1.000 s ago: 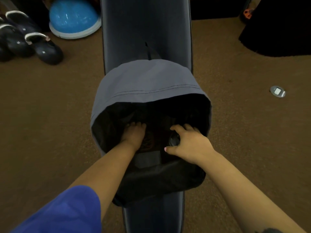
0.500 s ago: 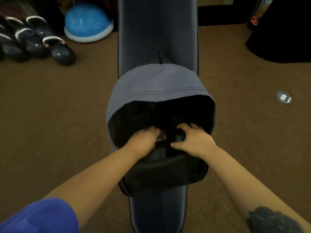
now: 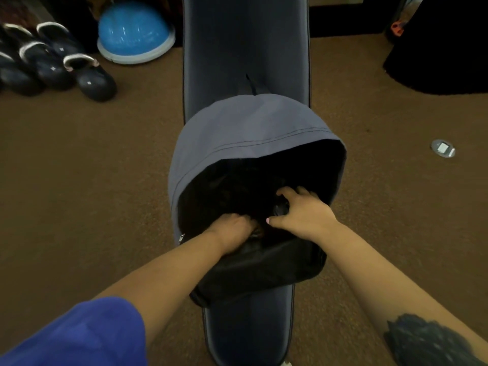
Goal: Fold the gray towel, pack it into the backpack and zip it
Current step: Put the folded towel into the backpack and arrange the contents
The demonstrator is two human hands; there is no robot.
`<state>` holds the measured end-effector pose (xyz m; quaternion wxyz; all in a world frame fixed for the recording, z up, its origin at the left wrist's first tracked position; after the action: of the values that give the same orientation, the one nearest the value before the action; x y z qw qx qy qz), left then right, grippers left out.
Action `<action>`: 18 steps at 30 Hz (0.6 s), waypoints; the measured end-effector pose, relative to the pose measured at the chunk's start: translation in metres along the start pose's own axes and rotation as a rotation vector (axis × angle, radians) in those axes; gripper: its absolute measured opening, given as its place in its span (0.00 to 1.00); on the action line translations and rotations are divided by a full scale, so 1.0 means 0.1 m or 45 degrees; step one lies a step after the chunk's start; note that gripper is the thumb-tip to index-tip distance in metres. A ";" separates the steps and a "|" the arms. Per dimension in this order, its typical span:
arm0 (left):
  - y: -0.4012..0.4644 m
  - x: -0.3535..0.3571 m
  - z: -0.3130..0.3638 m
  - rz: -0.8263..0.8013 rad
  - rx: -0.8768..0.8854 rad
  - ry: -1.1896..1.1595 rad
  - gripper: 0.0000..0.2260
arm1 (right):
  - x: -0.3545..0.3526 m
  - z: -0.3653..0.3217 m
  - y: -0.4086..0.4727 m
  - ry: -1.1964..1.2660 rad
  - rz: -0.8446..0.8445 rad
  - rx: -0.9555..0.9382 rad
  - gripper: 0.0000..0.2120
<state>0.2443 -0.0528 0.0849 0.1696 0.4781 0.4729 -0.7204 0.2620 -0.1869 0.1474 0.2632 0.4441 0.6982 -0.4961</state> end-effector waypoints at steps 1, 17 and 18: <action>0.02 0.00 -0.01 -0.005 -0.025 -0.026 0.16 | 0.00 0.00 0.00 0.004 -0.003 0.000 0.35; 0.15 0.34 -0.34 -0.066 -0.205 -0.436 0.27 | 0.02 0.01 0.00 0.003 0.015 -0.013 0.35; 0.19 0.33 -0.38 -0.050 -0.249 -0.409 0.35 | 0.02 0.02 -0.01 -0.001 0.019 -0.015 0.35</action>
<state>0.2616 -0.0228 0.0430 0.2746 0.3291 0.5168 -0.7411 0.2603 -0.1879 0.1453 0.2697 0.4476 0.6976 -0.4901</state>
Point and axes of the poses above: each hand's wrist, its own y-axis towards the middle knuckle, its own x-axis out of the palm, z = x × y, the point moved 6 cm from there along y, towards the middle knuckle, and after that the axes turned 1 degree about y, right-handed, at the moved point
